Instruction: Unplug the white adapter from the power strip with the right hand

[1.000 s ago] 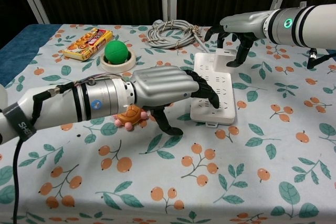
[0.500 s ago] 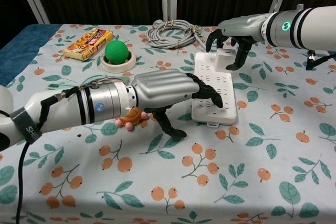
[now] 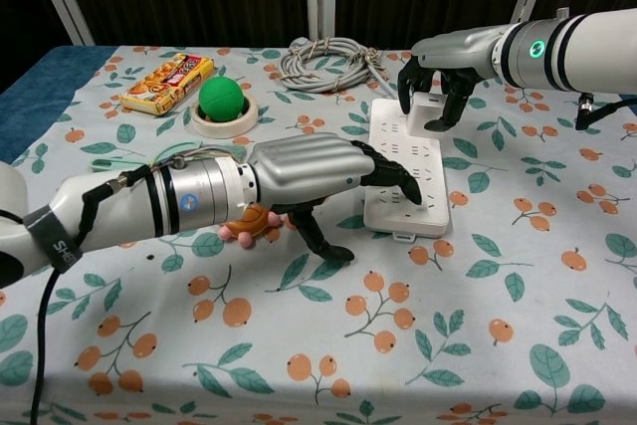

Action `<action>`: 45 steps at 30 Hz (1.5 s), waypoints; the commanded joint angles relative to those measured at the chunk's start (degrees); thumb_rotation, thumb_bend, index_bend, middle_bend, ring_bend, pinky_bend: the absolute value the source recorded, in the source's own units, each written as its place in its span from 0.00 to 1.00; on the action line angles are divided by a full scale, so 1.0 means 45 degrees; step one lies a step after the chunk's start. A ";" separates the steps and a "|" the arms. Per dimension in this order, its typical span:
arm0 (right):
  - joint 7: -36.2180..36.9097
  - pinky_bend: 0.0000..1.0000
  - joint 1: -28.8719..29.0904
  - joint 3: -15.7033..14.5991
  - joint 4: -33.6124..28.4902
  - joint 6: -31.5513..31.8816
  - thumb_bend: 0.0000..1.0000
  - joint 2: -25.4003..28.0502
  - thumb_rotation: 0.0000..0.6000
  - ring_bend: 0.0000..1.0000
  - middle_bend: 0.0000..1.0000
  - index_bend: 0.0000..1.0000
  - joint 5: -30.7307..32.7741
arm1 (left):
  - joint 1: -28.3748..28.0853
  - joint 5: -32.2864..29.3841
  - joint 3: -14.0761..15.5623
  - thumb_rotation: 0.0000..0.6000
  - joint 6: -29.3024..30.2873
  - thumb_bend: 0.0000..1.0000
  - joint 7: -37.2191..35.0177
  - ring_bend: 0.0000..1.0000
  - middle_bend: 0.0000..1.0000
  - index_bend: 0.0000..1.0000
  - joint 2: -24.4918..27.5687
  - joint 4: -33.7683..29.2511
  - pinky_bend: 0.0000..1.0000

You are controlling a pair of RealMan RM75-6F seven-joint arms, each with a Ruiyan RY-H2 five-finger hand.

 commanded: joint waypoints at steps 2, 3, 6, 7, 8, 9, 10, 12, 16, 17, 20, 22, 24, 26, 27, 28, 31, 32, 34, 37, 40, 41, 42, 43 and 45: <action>0.0121 0.37 -0.0008 0.0007 0.0065 -0.0051 0.32 -0.0038 1.00 0.33 0.49 0.58 -0.0117 | -0.0001 -0.0132 -0.0016 1.00 -0.0089 0.21 -0.0261 0.17 0.23 0.19 -0.0046 0.0126 0.16; 0.0149 0.40 -0.0011 0.0002 0.0083 -0.0073 0.33 -0.0045 1.00 0.36 0.51 0.61 -0.0160 | -0.0005 -0.0151 -0.0014 1.00 -0.0105 0.21 -0.0323 0.17 0.23 0.19 -0.0051 0.0154 0.16; 0.0254 0.43 -0.0046 -0.0008 0.0123 -0.0076 0.34 -0.0077 1.00 0.41 0.55 0.68 -0.0370 | -0.0018 -0.0166 0.0017 1.00 -0.0115 0.21 -0.0425 0.17 0.23 0.19 -0.0050 0.0239 0.16; 0.0329 0.45 -0.0073 0.0007 0.0115 -0.0072 0.36 -0.0083 1.00 0.42 0.57 0.71 -0.0458 | -0.0020 -0.0169 0.0034 1.00 -0.0122 0.21 -0.0439 0.17 0.23 0.20 -0.0049 0.0262 0.16; 0.0380 0.46 -0.0091 0.0015 0.0104 -0.0076 0.37 -0.0078 1.00 0.44 0.58 0.73 -0.0527 | -0.0022 -0.0174 0.0044 1.00 -0.0130 0.21 -0.0455 0.17 0.23 0.20 -0.0051 0.0274 0.16; 0.0437 0.47 -0.0112 0.0026 0.0098 -0.0072 0.39 -0.0077 1.00 0.45 0.60 0.76 -0.0608 | -0.0024 -0.0181 0.0056 1.00 -0.0146 0.21 -0.0467 0.17 0.23 0.20 -0.0054 0.0289 0.16; 0.0490 0.48 -0.0133 0.0031 0.0100 -0.0074 0.40 -0.0079 1.00 0.47 0.62 0.79 -0.0689 | -0.0027 -0.0191 0.0066 1.00 -0.0167 0.21 -0.0477 0.17 0.23 0.20 -0.0059 0.0303 0.16; 0.0611 0.49 -0.0182 0.0037 0.0112 -0.0088 0.42 -0.0078 1.00 0.49 0.64 0.83 -0.0892 | -0.0041 -0.0205 0.0089 1.00 -0.0214 0.21 -0.0500 0.17 0.23 0.20 -0.0074 0.0337 0.16; 0.0974 0.52 -0.0324 0.0095 0.0173 -0.0120 0.44 -0.0067 1.00 0.52 0.69 0.91 -0.1317 | -0.0058 -0.0229 0.0121 1.00 -0.0271 0.21 -0.0522 0.17 0.23 0.20 -0.0088 0.0361 0.16; 0.1107 0.52 -0.0373 0.0117 0.0195 -0.0147 0.45 -0.0058 1.00 0.53 0.70 0.93 -0.1442 | -0.0061 -0.0232 0.0129 1.00 -0.0275 0.21 -0.0530 0.17 0.23 0.20 -0.0089 0.0368 0.16; 0.1421 0.53 -0.0493 0.0139 0.0254 -0.0247 0.46 -0.0014 1.00 0.55 0.73 0.97 -0.1781 | -0.0063 -0.0276 0.0125 1.00 -0.0310 0.21 -0.0557 0.17 0.23 0.20 -0.0098 0.0391 0.16; 0.1638 0.53 -0.0570 0.0161 0.0253 -0.0331 0.47 0.0036 1.00 0.55 0.74 0.98 -0.1955 | -0.0073 -0.0274 0.0141 1.00 -0.0325 0.21 -0.0558 0.17 0.23 0.20 -0.0094 0.0416 0.16; 0.1850 0.54 -0.0671 0.0164 0.0246 -0.0356 0.48 0.0108 1.00 0.56 0.75 0.99 -0.2238 | -0.0071 -0.0305 0.0144 1.00 -0.0357 0.21 -0.0594 0.17 0.23 0.21 -0.0105 0.0424 0.16; 0.2027 0.54 -0.0778 0.0152 0.0232 -0.0345 0.48 0.0181 1.00 0.57 0.75 1.00 -0.2503 | -0.0076 -0.0327 0.0141 1.00 -0.0375 0.21 -0.0624 0.17 0.23 0.21 -0.0114 0.0452 0.16; 0.2101 0.54 -0.0823 0.0151 0.0224 -0.0339 0.49 0.0212 1.00 0.57 0.76 1.00 -0.2599 | -0.0074 -0.0333 0.0140 1.00 -0.0370 0.21 -0.0636 0.17 0.23 0.21 -0.0122 0.0466 0.16; 0.2174 0.54 -0.0866 0.0154 0.0222 -0.0332 0.49 0.0242 1.00 0.57 0.76 1.00 -0.2682 | -0.0078 -0.0333 0.0141 1.00 -0.0367 0.21 -0.0655 0.17 0.23 0.21 -0.0126 0.0472 0.16; 0.2447 0.54 -0.1033 0.0189 0.0226 -0.0260 0.50 0.0318 1.00 0.57 0.76 1.00 -0.2948 | -0.0095 -0.0306 0.0167 1.00 -0.0344 0.21 -0.0679 0.17 0.23 0.21 -0.0129 0.0499 0.16; 0.2523 0.54 -0.1076 0.0207 0.0222 -0.0237 0.50 0.0342 1.00 0.57 0.76 1.00 -0.3015 | -0.0096 -0.0305 0.0173 1.00 -0.0344 0.21 -0.0685 0.17 0.23 0.21 -0.0129 0.0501 0.16; 0.2665 0.55 -0.1173 0.0242 0.0221 -0.0147 0.50 0.0393 1.00 0.57 0.77 1.00 -0.3200 | -0.0101 -0.0315 0.0179 1.00 -0.0361 0.21 -0.0691 0.17 0.23 0.21 -0.0125 0.0511 0.16; 0.2860 0.55 -0.1280 0.0311 0.0212 -0.0056 0.49 0.0446 1.00 0.57 0.77 1.00 -0.3393 | -0.0106 -0.0317 0.0190 1.00 -0.0365 0.21 -0.0692 0.17 0.23 0.21 -0.0125 0.0515 0.16; 0.3043 0.55 -0.1365 0.0408 0.0198 0.0031 0.50 0.0497 1.00 0.57 0.77 1.00 -0.3569 | -0.0117 -0.0326 0.0186 1.00 -0.0372 0.21 -0.0681 0.17 0.23 0.21 -0.0132 0.0514 0.16; 0.3119 0.55 -0.1393 0.0455 0.0181 0.0061 0.50 0.0518 1.00 0.57 0.77 1.00 -0.3629 | -0.0120 -0.0327 0.0183 1.00 -0.0366 0.21 -0.0670 0.17 0.23 0.21 -0.0133 0.0512 0.16; 0.3174 0.55 -0.1414 0.0496 0.0172 0.0101 0.50 0.0529 1.00 0.57 0.77 1.00 -0.3677 | -0.0121 -0.0325 0.0180 1.00 -0.0350 0.21 -0.0666 0.17 0.23 0.21 -0.0134 0.0507 0.16; 0.3222 0.55 -0.1426 0.0537 0.0161 0.0123 0.49 0.0542 1.00 0.57 0.77 1.00 -0.3719 | -0.0125 -0.0322 0.0179 1.00 -0.0341 0.21 -0.0662 0.17 0.23 0.21 -0.0134 0.0502 0.16; 0.3299 0.55 -0.1430 0.0622 0.0125 0.0147 0.49 0.0585 1.00 0.57 0.77 1.00 -0.3809 | -0.0135 -0.0313 0.0173 1.00 -0.0315 0.21 -0.0636 0.17 0.23 0.21 -0.0121 0.0487 0.16</action>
